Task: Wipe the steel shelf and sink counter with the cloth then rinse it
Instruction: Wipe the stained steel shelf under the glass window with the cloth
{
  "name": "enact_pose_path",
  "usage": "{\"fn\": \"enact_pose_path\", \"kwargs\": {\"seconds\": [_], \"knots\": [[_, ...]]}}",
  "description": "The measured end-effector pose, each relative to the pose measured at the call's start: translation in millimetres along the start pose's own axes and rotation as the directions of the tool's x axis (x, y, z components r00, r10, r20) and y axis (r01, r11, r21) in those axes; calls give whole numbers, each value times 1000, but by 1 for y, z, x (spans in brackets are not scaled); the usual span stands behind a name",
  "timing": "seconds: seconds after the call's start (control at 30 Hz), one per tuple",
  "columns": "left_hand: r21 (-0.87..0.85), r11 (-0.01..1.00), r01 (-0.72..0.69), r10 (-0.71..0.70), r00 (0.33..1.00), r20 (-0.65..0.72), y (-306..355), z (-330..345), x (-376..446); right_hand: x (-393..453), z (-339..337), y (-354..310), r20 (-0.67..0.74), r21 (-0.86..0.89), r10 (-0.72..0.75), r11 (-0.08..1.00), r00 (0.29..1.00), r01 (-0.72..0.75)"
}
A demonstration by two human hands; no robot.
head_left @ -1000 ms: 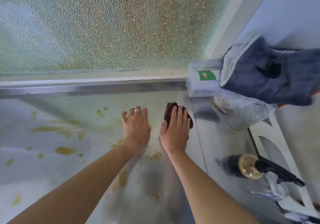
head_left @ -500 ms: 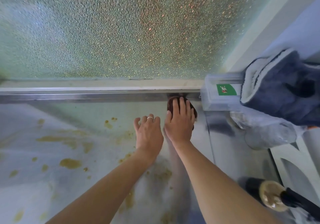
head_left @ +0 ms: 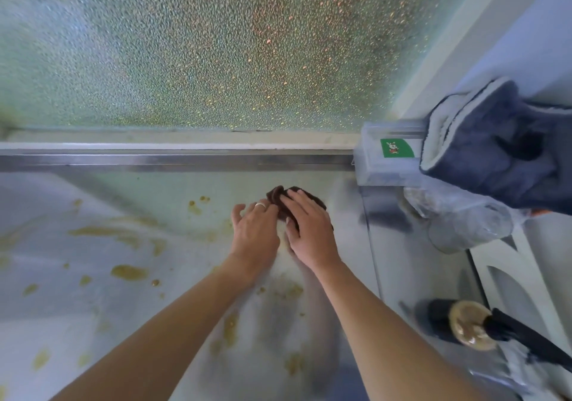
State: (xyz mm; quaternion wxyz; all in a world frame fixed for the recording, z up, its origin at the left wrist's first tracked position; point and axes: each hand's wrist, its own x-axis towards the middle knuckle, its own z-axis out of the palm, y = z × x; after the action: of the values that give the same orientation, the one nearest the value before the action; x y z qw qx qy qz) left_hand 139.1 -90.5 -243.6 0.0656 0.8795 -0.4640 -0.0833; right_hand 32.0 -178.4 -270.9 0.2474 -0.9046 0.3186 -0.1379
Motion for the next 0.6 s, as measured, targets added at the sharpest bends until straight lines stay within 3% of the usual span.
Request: {"fn": "enact_pose_path", "kwargs": {"seconds": [0.17, 0.37, 0.6], "knots": [[82, 997, -2, 8, 997, -72, -13, -4, -28, -22, -13, 7, 51, -10, 59, 998, 997, -58], [109, 992, -63, 60, 998, 31, -16, -5, -61, -63, 3, -14, 23, -1, 31, 1000, 999, -31], [83, 992, -98, 99, 995, -4, -24, -3, -104, -113, 11, -32, -10, 1, 30, 1000, 1000, -30]]}}
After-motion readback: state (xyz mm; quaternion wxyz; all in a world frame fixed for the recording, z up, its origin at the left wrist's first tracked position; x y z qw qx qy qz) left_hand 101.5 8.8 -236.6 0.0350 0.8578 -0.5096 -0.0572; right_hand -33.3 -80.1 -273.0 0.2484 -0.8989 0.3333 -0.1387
